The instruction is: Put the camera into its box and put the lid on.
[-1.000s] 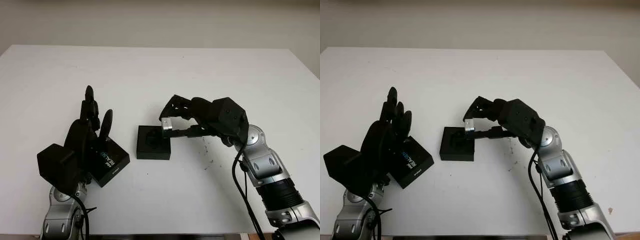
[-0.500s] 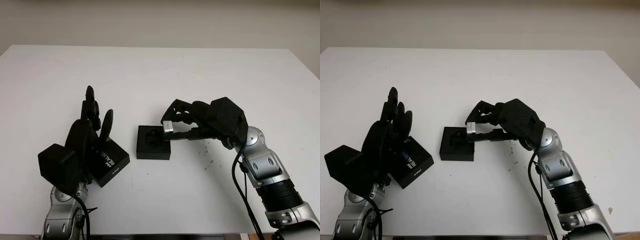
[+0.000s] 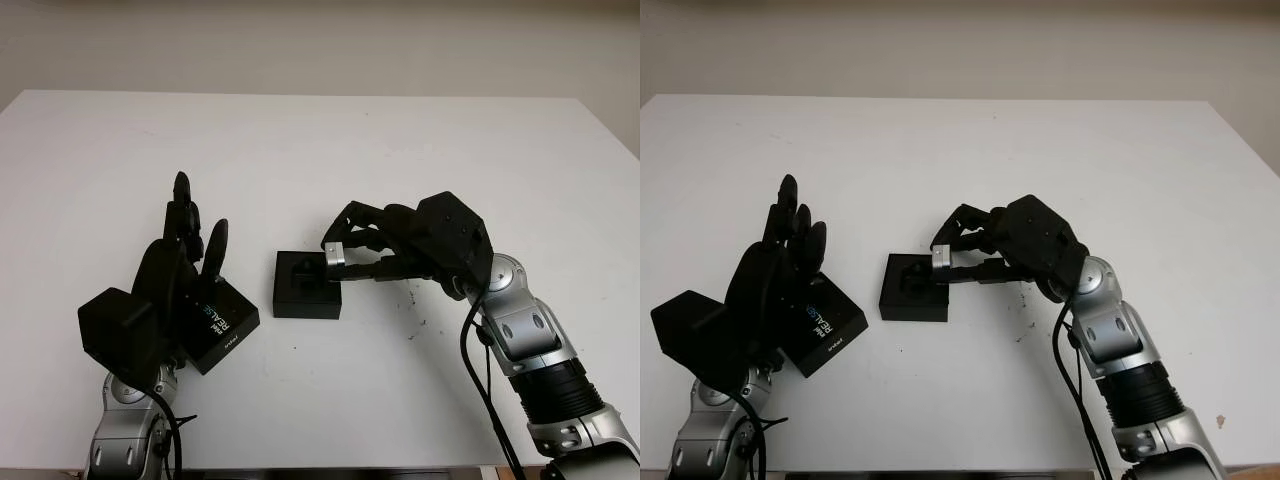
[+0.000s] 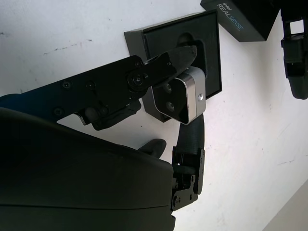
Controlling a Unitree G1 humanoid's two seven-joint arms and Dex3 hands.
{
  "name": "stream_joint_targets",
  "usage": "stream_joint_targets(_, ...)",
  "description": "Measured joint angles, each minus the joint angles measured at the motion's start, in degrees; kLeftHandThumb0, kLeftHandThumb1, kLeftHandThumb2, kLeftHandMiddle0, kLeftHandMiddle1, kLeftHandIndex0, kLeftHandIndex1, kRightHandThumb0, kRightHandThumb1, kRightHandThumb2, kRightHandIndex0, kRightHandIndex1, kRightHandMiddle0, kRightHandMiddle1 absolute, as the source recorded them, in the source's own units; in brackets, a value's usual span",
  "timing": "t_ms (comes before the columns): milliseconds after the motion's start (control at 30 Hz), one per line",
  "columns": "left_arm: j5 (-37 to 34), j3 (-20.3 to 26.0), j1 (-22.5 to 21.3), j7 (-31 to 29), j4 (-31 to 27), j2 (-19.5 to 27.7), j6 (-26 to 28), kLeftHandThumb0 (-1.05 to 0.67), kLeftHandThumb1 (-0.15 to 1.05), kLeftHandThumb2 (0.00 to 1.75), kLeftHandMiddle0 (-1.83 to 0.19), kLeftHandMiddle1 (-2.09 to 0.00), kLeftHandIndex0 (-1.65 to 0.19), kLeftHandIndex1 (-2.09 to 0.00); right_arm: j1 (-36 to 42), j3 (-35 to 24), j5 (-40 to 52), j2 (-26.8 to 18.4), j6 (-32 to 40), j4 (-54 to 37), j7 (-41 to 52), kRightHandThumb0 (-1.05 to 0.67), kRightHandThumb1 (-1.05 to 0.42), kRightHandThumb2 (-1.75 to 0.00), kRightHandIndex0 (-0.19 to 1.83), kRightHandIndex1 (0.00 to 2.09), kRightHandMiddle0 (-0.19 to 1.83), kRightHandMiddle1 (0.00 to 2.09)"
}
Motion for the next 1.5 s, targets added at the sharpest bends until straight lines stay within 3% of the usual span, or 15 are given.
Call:
stream_joint_targets(267,0.04,-0.01,0.0,0.01,-0.23,-0.08,0.03,-0.72,1.05,0.52,0.19,-0.03,0.19,-0.02,0.0,0.03,0.15,0.04,0.5,-0.3,0.47,-0.44,-1.0,-0.05,0.09,0.67,0.32,2.03)
stream_joint_targets(1500,0.43,-0.17,0.0,0.44,-0.23,-0.36,0.17,-0.72,1.05,0.53,0.19,-0.03,0.19,-0.02,0.42,0.46,2.39,1.07,0.05,-0.8,0.96,-0.42,-1.01,-0.05,0.05,0.75,0.27,1.97)
